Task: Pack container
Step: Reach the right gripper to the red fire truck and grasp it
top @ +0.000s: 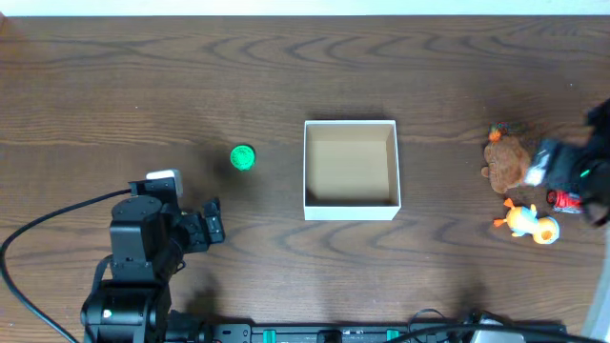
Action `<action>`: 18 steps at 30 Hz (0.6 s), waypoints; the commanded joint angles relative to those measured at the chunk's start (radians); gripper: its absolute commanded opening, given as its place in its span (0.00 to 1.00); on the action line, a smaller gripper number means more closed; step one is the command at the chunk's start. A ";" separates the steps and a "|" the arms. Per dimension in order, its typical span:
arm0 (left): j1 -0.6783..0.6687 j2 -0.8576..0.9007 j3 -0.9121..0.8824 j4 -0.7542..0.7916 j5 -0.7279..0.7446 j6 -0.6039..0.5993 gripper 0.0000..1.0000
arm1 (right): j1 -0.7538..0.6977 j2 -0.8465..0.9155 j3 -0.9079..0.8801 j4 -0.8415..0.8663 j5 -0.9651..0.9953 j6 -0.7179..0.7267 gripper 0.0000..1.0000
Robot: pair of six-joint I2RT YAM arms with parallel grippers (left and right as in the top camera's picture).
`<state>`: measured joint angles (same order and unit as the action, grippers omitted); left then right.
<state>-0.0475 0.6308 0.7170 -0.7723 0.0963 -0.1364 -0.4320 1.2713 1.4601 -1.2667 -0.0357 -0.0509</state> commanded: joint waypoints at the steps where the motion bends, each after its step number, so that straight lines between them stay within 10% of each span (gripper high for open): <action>1: 0.004 0.002 0.021 -0.010 0.028 -0.012 0.98 | -0.079 0.089 0.066 -0.002 -0.032 -0.108 0.99; 18: 0.004 0.002 0.021 -0.020 0.023 -0.012 0.98 | -0.253 0.457 0.064 0.198 -0.021 -0.272 0.99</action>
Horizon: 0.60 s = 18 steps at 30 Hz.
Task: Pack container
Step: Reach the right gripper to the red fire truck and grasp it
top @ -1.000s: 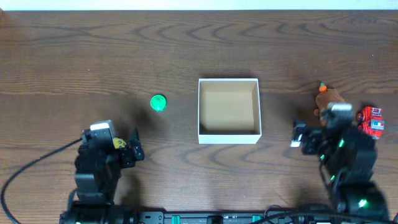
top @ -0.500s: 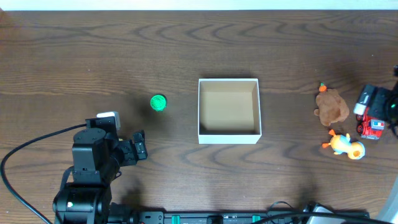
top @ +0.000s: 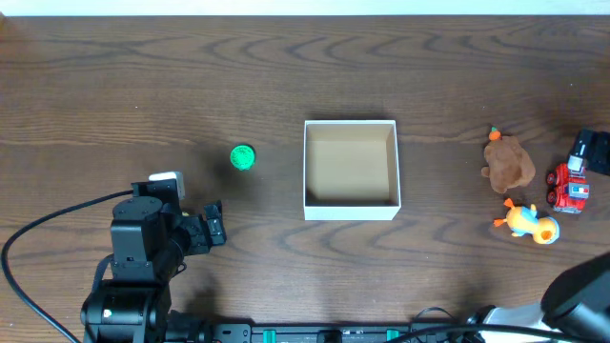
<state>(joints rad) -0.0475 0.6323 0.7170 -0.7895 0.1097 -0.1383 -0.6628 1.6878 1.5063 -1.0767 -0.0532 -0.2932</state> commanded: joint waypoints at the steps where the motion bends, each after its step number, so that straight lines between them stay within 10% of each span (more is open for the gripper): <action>1: 0.004 0.000 0.021 -0.003 0.010 -0.010 0.98 | -0.027 0.058 0.018 0.014 -0.003 -0.031 0.99; 18: 0.004 0.000 0.021 0.002 0.010 -0.010 0.98 | -0.042 0.294 0.016 0.091 -0.002 -0.053 0.88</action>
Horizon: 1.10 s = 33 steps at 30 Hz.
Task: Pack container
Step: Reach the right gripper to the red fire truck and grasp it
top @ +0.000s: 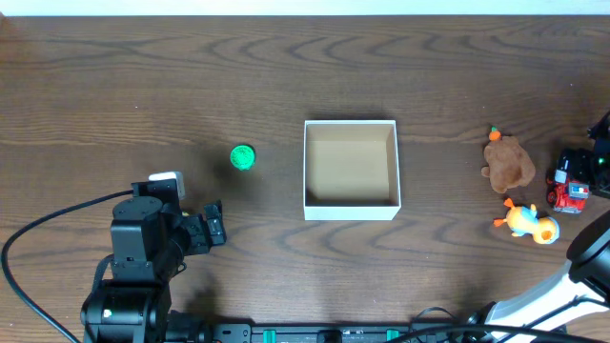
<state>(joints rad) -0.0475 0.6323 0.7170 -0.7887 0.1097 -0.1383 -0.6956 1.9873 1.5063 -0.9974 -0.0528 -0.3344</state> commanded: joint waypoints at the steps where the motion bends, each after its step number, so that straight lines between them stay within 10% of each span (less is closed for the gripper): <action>1: 0.004 0.000 0.021 0.001 0.010 -0.010 0.98 | -0.011 -0.005 0.016 0.014 -0.003 -0.011 0.86; 33: 0.004 0.000 0.021 0.001 0.010 -0.010 0.98 | -0.020 -0.005 -0.029 0.030 -0.003 -0.011 0.53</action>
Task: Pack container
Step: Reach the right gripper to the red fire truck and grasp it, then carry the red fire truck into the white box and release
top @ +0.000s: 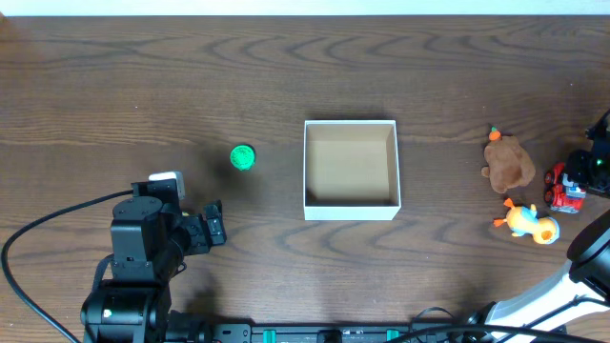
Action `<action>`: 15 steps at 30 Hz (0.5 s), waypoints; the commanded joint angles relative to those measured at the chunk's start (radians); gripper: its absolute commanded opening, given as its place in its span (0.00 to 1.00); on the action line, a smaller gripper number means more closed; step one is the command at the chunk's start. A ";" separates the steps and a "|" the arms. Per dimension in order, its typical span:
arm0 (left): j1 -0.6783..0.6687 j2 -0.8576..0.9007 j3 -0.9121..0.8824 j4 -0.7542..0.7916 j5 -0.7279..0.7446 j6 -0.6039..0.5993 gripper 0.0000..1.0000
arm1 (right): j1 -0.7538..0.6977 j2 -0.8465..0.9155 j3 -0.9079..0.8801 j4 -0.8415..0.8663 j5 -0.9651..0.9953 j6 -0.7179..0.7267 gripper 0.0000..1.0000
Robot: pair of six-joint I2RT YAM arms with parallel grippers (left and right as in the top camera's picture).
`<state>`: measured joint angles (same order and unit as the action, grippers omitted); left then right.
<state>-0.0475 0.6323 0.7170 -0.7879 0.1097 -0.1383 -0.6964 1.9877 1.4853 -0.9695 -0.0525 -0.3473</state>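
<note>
An open white cardboard box (350, 201) stands empty at the table's middle. A small green round piece (243, 157) lies to its left. To the right lie a brown plush (508, 163), an orange and yellow duck toy (527, 222) and a red toy truck (559, 189). My right gripper (593, 169) sits at the frame's right edge, over the truck's right end; its jaws are mostly cut off. My left gripper (213, 222) rests low at the lower left, pointing right, open and holding nothing.
A black cable (48, 229) loops from the left arm's base toward the left edge. The right arm's link (572, 286) crosses the lower right corner. A dark equipment strip (362, 333) runs along the front edge.
My right gripper has shifted slightly to the right over the red truck, showing a bit more of the truck's left side. The left arm and the other things have not moved.
My right gripper first hung between the plush and the red truck. Then it stood back at the right edge, with the truck fully in view. After that it covered the truck's right part, and it stays there now. The left arm never moved.
</note>
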 commanded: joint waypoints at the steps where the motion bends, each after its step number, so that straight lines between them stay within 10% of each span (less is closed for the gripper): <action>1: 0.004 0.000 0.021 0.000 0.010 -0.010 0.98 | -0.019 -0.005 -0.008 0.002 -0.004 0.002 0.51; 15: 0.004 0.000 0.021 0.000 0.010 -0.010 0.98 | -0.019 -0.005 -0.008 0.014 -0.005 0.029 0.28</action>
<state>-0.0475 0.6323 0.7170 -0.7879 0.1097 -0.1383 -0.6964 1.9873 1.4853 -0.9607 -0.0532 -0.3435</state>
